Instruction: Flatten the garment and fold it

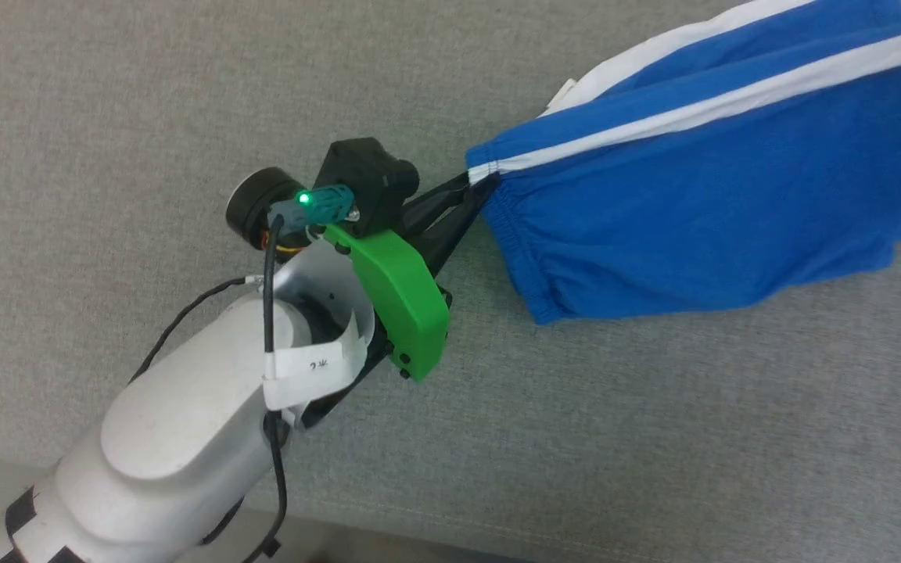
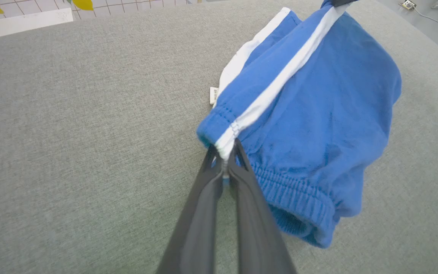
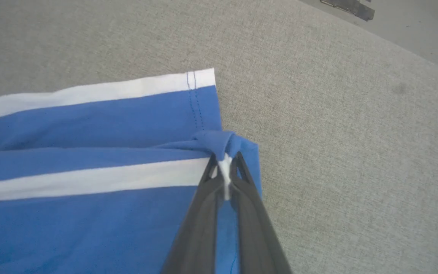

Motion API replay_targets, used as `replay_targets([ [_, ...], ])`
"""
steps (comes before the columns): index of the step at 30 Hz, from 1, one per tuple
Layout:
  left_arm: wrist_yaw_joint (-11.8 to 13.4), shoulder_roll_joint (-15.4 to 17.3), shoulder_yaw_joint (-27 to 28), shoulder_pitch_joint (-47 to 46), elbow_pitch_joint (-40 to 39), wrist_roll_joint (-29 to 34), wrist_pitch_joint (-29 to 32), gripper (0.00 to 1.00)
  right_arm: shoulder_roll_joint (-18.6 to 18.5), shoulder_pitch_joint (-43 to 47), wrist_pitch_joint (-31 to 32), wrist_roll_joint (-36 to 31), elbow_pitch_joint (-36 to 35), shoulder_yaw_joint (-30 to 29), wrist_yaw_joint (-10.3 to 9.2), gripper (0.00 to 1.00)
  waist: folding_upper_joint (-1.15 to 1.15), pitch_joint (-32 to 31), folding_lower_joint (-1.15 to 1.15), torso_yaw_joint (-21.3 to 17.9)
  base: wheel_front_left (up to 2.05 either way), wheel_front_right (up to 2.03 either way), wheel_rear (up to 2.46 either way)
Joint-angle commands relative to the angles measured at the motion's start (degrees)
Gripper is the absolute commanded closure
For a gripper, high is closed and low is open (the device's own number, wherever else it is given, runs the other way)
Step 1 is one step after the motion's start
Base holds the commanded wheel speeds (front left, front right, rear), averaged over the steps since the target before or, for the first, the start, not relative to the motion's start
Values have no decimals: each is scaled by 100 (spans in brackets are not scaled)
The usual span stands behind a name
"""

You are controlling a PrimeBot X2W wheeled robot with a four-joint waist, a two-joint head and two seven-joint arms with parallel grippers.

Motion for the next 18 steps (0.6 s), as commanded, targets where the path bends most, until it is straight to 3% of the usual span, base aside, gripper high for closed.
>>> replay_targets([
  [1,-28,-34,38,-121,61,-15,-58,100,-66,-172,-95,-116,130,81,-10,100,0,233,-1,176,0,0,0],
  [15,-74,-295,96,-334,385,16,-379,100,-51,-844,-1016,-365,1133,397,-10,100,0,486,-1,352,0,0,0],
  [17,-81,-325,87,-341,439,24,-422,100,-58,-850,-1178,-408,1232,423,-10,0,0,448,-1,350,0,0,0],
  [18,-83,-337,80,-336,469,24,-436,85,-43,-839,-1251,-394,1275,453,-10,0,0,417,-1,345,0,0,0],
])
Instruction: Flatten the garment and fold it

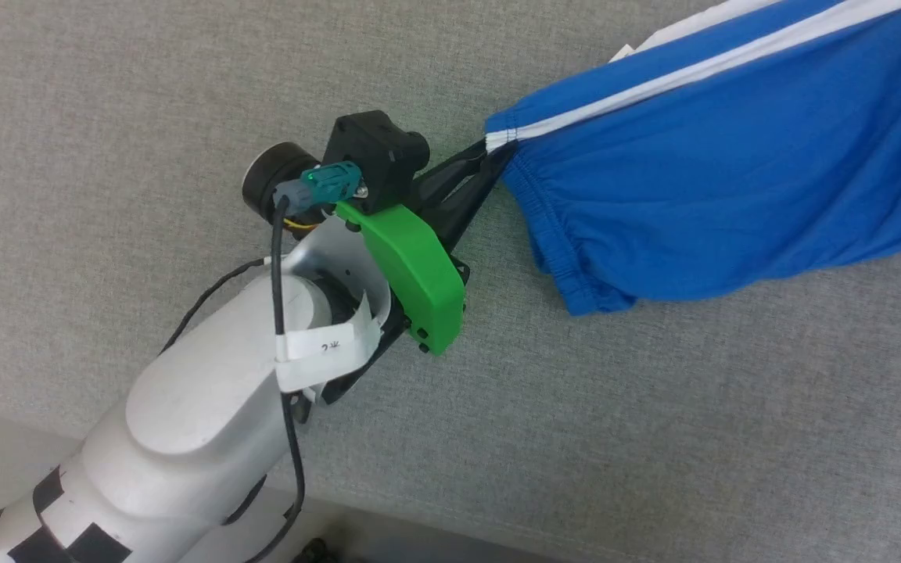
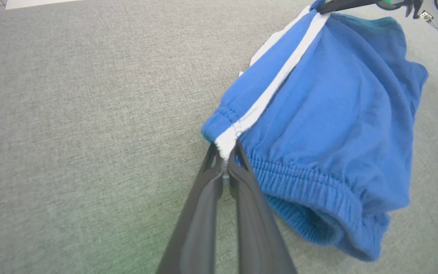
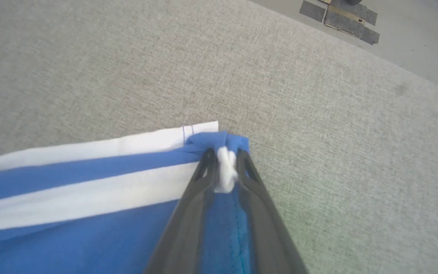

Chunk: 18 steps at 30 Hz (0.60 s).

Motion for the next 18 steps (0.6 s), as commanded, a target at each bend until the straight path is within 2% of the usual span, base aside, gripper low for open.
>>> replay_targets([
  [1,-5,3,21,-96,65,17,-67,2,-7,-30,-110,2,114,51,-11,0,0,-83,-1,-18,0,0,0],
  [6,62,4,54,35,264,-9,-200,0,-38,112,-621,219,172,231,-11,0,0,-438,-1,-82,0,0,0],
  [10,187,71,205,239,405,-74,-436,0,-240,383,-1348,498,34,558,-11,0,0,-879,-1,-137,0,0,0],
  [18,823,298,813,931,586,-125,-1325,0,-608,1473,-2986,1062,-376,881,-11,0,0,-1879,-1,-220,0,0,0],
])
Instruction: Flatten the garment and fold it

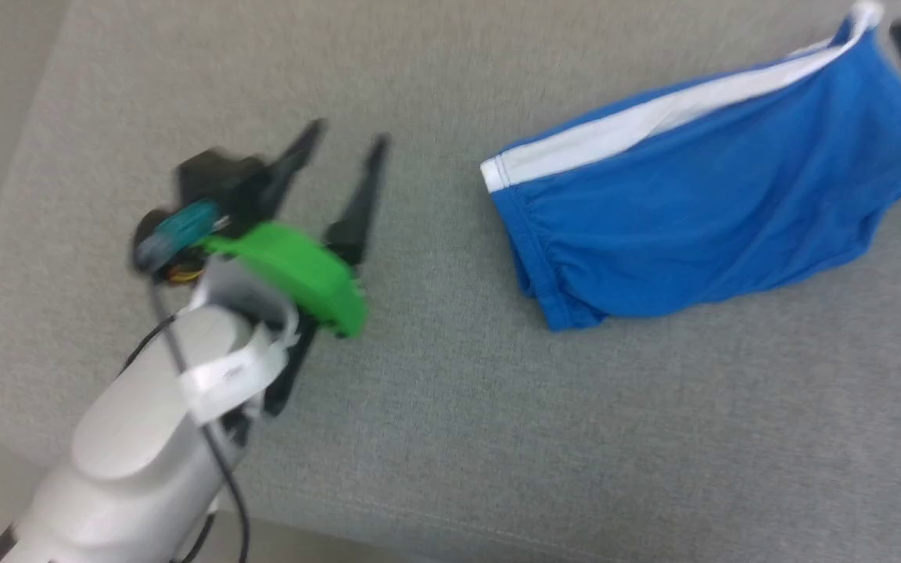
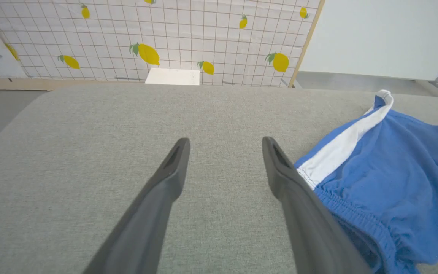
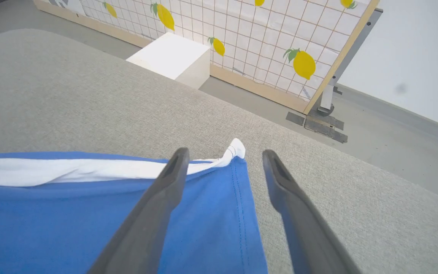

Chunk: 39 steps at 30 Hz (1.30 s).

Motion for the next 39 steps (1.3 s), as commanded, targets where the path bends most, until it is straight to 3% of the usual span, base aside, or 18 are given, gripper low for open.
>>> replay_targets([
  [1,132,82,92,155,29,63,-179,0,-28,213,-152,96,-73,40,-9,0,0,-644,0,-92,0,0,0],
  [8,699,391,171,1156,-190,487,-853,0,-65,1249,-478,351,-168,-178,-9,0,0,-1038,0,-31,0,0,0],
  [12,1008,565,155,1624,-426,890,-988,0,128,1578,-125,560,70,-550,-9,0,0,-1084,0,75,0,0,0],
  [17,1168,678,99,2117,-713,1298,-1041,0,220,1704,447,447,268,-926,-9,0,0,-995,0,252,0,0,0],
  [24,1176,562,190,2552,-920,1642,-1052,0,309,1413,1330,49,711,-1568,-9,0,0,-654,0,518,0,0,0],
  [30,985,290,391,2653,-918,1750,-1053,0,467,938,2018,-259,1190,-2158,-9,0,0,-283,0,772,0,0,0],
  [39,670,-68,728,2612,-807,1941,-1054,0,633,767,2786,-384,1227,-2245,-9,0,0,48,0,1041,0,0,0],
])
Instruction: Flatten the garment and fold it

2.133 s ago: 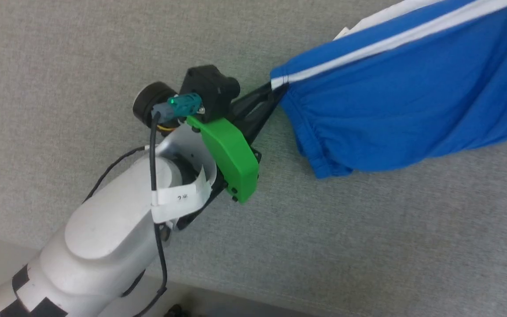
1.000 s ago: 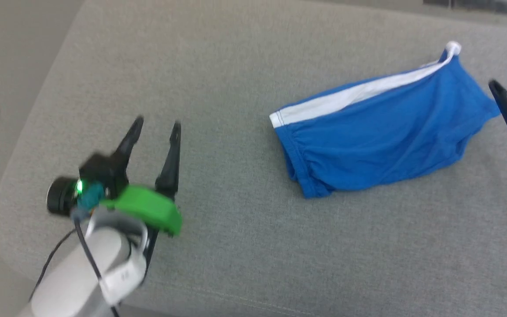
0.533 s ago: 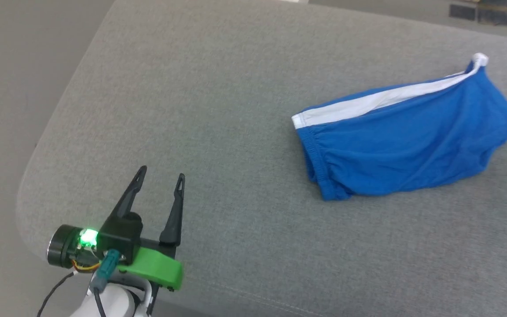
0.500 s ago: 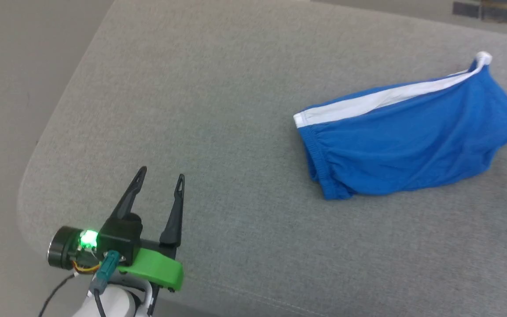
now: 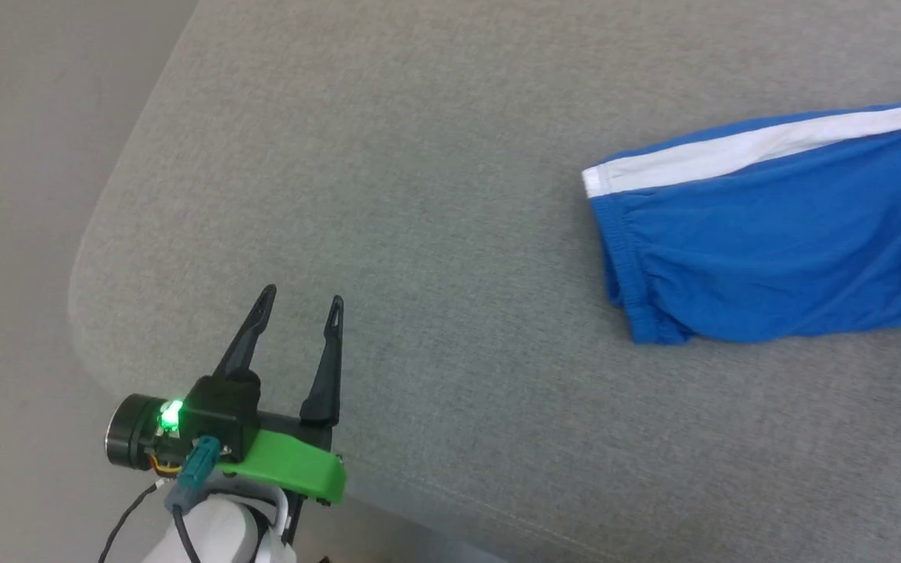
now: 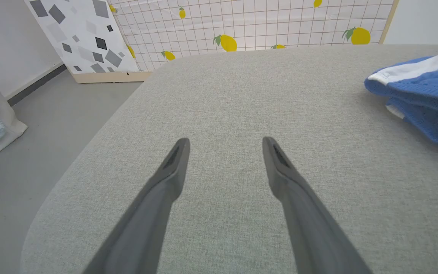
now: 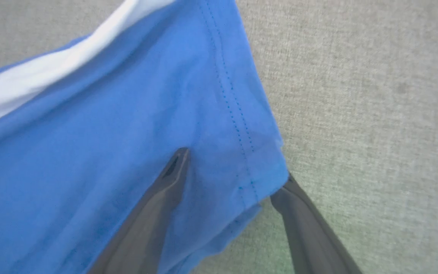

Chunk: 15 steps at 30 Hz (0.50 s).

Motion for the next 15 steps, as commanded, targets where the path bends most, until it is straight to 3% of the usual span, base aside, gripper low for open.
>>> replay_targets([
  [1,-56,-57,71,24,16,122,-26,0,116,65,126,-30,16,88,-6,0,0,146,1,139,0,0,0],
  [8,-235,-224,270,118,33,308,-27,0,259,430,644,189,-307,373,-6,0,0,240,1,133,0,0,0],
  [9,-257,-242,286,131,39,327,-27,0,253,485,689,222,-385,437,-6,70,0,240,1,118,0,0,0],
  [10,-281,-264,309,148,50,350,-27,0,234,540,682,238,-474,480,-6,100,0,230,1,97,0,0,0],
  [15,-409,-340,373,210,138,421,-27,0,162,683,391,195,-635,468,-6,100,0,72,1,-5,0,0,0],
])
